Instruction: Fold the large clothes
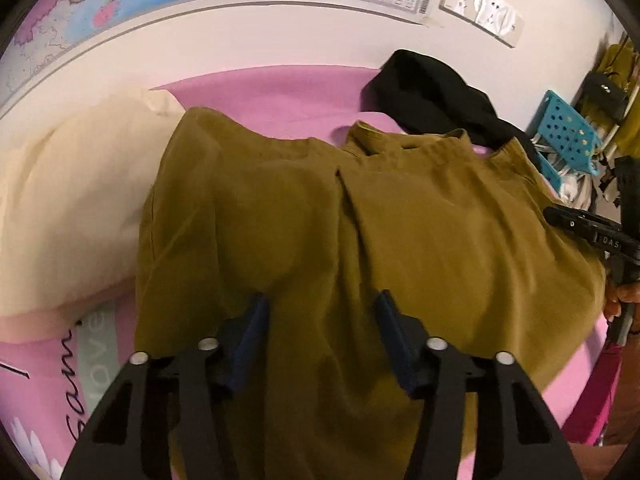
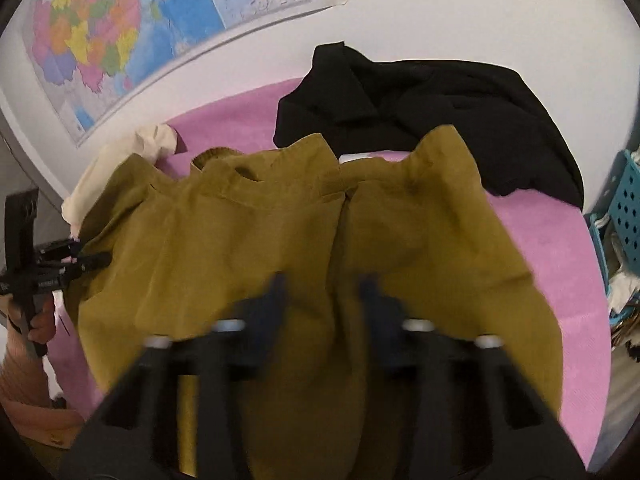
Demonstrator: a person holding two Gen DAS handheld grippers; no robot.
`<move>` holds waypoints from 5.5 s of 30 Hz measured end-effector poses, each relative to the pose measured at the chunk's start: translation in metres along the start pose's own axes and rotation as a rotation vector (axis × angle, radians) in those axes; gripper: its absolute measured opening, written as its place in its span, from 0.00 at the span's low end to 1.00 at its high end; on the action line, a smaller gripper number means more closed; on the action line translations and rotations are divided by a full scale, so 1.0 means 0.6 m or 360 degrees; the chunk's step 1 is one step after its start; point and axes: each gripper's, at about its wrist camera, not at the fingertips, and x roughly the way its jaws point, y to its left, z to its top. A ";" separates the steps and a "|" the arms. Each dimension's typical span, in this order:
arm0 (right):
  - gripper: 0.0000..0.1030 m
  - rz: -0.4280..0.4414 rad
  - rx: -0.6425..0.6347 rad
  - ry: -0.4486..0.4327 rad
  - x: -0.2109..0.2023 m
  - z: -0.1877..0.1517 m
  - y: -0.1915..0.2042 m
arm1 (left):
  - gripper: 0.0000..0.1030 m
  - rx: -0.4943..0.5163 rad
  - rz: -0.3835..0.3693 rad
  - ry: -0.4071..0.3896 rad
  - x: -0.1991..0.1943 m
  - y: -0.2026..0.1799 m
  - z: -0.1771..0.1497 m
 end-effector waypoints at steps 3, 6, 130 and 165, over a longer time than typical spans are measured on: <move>0.02 -0.0002 -0.0016 -0.0129 -0.026 0.017 0.005 | 0.15 -0.0054 -0.0065 -0.0003 0.003 0.014 0.014; 0.02 -0.0002 -0.0024 -0.0351 -0.073 0.050 0.015 | 0.04 -0.0101 -0.0106 -0.0024 0.007 0.022 0.037; 0.57 0.0066 -0.0429 -0.0441 -0.150 -0.120 0.167 | 0.27 -0.0314 -0.0314 -0.0197 -0.072 0.171 -0.187; 0.32 0.0491 -0.0969 0.0045 0.039 -0.121 0.390 | 0.09 -0.0112 -0.0103 -0.0288 -0.113 0.185 -0.197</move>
